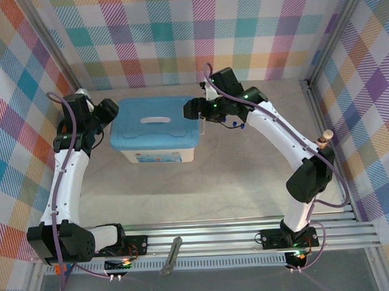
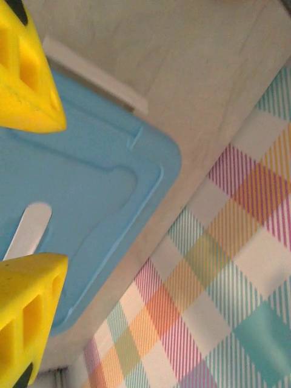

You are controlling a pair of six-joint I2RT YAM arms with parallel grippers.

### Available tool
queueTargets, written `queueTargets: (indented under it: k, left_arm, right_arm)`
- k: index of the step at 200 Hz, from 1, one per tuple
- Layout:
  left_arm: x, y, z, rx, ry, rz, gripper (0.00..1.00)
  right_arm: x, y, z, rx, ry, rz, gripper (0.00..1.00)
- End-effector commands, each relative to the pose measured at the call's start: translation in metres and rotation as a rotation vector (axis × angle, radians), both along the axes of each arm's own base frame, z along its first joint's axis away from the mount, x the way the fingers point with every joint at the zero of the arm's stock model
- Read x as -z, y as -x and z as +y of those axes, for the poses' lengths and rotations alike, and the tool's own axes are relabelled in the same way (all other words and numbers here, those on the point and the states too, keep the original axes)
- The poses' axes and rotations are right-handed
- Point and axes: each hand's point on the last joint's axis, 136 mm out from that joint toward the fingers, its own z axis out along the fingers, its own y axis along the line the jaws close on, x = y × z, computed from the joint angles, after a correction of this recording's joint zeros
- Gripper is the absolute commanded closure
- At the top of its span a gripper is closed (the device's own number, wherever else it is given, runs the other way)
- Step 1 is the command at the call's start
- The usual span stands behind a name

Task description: Organize the chemistry lab equipment

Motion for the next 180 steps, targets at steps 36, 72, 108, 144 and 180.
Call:
queueTargets:
  k: [36,72,108,144,180]
  left_arm:
    - [0.046,0.006,0.045,-0.076,-0.04,0.155,0.37]
    - [0.071,-0.001,0.049,-0.063,0.015,0.222,0.25]
    - [0.086,-0.013,0.047,-0.016,0.09,0.235,0.2]
    - [0.096,-0.026,0.036,0.06,0.17,0.231,0.17]
    - [0.109,-0.032,0.032,0.09,0.198,0.264,0.17]
  right_arm:
    - [0.035,0.0,-0.019,0.043,0.125,0.034,0.21]
    - [0.044,-0.005,-0.017,0.042,0.109,0.054,0.18]
    - [0.063,-0.015,-0.017,0.047,0.08,0.116,0.18]
    - [0.081,-0.022,-0.018,0.062,0.108,0.143,0.18]
    - [0.094,-0.025,-0.02,0.07,0.118,0.166,0.17]
